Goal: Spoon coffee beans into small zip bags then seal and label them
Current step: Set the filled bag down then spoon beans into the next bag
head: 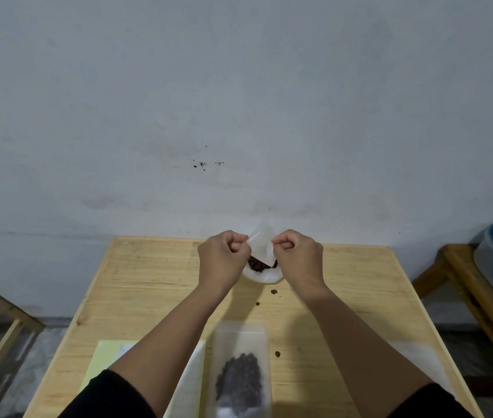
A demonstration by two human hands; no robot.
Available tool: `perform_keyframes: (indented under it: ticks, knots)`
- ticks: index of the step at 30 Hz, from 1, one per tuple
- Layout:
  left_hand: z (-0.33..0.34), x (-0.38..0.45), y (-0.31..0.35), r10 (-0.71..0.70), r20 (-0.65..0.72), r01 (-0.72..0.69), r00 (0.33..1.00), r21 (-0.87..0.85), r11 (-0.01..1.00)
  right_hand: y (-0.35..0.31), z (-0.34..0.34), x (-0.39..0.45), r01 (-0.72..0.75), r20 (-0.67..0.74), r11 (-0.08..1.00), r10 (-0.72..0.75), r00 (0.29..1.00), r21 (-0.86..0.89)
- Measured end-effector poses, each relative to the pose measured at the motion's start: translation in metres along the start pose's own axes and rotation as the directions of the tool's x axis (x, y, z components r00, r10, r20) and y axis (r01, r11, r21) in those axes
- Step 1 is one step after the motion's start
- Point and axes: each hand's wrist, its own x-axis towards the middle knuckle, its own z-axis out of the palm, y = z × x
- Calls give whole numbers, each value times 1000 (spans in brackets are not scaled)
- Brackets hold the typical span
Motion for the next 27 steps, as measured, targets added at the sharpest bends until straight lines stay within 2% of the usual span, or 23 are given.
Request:
perform_keyframes:
  ticks: [3,6,9,11,15,19,22,25,27]
  knots:
    - [-6,0,-2,38,69,-39,997,12,999,-4,4,-3,124,77,991,-119,990,-58]
    - [-14,2,-10,172,248,-147,953,-114,982,-7,8,-6,195,152,978,-181,972,-80]
    - [-21,7,-25,291,384,-308,876,-19,951,-7,11,-7,169,174,984,-157,972,-56]
    - [-21,9,-32,336,425,-397,841,61,916,-8,17,-11,160,202,987,-151,968,-28]
    - [-19,6,-42,373,378,-442,847,113,890,-8,27,-17,141,254,990,-144,956,31]
    - [-15,3,-54,440,274,-494,855,170,853,-1,28,-18,78,235,994,-94,968,75]
    - [-11,3,-62,419,270,-477,867,202,856,5,28,-17,-8,232,993,-19,972,117]
    - [-8,4,-71,385,225,-431,895,210,878,14,24,-13,-126,261,950,49,964,287]
    - [-7,5,-76,336,175,-368,925,199,908,30,17,-8,-170,179,923,113,977,344]
